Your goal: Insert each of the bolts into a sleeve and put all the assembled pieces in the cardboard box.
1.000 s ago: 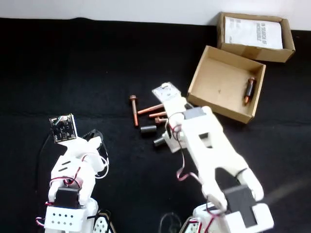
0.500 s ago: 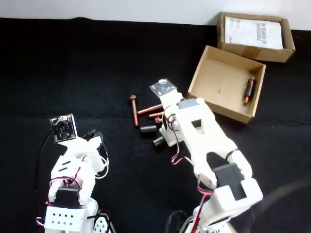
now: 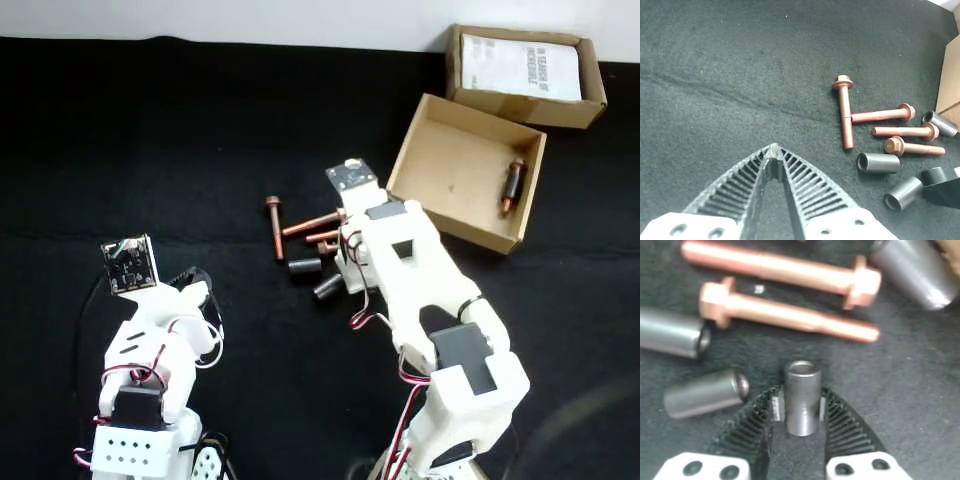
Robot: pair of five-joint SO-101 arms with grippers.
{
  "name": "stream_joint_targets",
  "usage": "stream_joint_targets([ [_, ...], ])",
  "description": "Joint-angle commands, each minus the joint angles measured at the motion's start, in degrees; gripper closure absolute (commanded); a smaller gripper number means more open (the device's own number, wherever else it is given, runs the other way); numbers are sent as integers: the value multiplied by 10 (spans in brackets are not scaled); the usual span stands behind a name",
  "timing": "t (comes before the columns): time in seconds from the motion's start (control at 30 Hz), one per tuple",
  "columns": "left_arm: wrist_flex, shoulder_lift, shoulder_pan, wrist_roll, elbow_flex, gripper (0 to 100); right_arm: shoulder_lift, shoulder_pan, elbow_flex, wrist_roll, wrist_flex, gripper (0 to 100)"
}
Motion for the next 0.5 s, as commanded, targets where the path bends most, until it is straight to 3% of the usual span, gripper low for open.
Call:
stream_joint_targets([
  [0.0, -1, -19, -2, -3, 10, 983, 10, -5, -4, -5, 32, 992],
  [0.2, -1, -19, -1, -3, 10, 983, 7, 28, -91, -5, 134, 992],
  [0.47, -1, -15, 0, -3, 10, 983, 7, 108, -393, -5, 373, 992],
])
